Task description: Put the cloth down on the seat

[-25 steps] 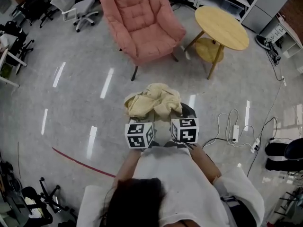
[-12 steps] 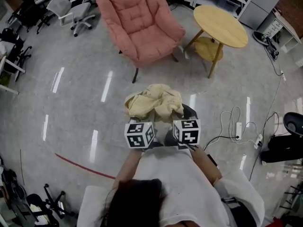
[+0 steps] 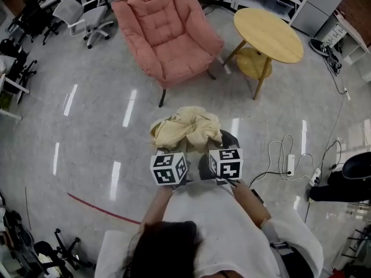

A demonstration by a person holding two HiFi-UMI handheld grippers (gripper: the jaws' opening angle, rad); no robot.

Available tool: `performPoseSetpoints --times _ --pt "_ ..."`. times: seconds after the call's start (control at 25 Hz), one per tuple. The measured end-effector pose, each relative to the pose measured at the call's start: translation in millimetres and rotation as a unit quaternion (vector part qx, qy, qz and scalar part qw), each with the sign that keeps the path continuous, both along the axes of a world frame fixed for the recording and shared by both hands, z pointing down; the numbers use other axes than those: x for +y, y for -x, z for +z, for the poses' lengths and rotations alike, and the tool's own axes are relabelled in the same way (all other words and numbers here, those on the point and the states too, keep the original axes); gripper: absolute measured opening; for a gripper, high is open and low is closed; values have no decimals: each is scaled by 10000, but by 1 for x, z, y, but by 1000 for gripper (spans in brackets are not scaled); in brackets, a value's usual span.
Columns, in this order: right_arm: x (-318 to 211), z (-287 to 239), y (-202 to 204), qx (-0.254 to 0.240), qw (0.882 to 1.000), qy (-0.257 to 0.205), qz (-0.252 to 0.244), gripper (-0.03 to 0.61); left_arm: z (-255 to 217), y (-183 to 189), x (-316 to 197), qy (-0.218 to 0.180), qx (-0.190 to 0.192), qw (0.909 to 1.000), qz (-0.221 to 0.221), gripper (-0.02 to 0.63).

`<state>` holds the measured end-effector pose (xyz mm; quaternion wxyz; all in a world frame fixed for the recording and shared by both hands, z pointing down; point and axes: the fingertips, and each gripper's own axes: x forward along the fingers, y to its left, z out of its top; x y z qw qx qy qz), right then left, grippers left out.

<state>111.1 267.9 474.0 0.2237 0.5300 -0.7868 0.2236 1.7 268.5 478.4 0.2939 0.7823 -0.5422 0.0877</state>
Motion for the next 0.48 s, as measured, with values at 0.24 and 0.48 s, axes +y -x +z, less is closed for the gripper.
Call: performPoseSetpoints --times 0.24,0.48 --pt "-47 3 -15 40 9998 58 -160 146 5 -15 -44 62 -27 9999 -110 112" --pt "-89 5 -37 88 9994 83 -337 146 7 -38 -83 81 -14 9997 -249 112"
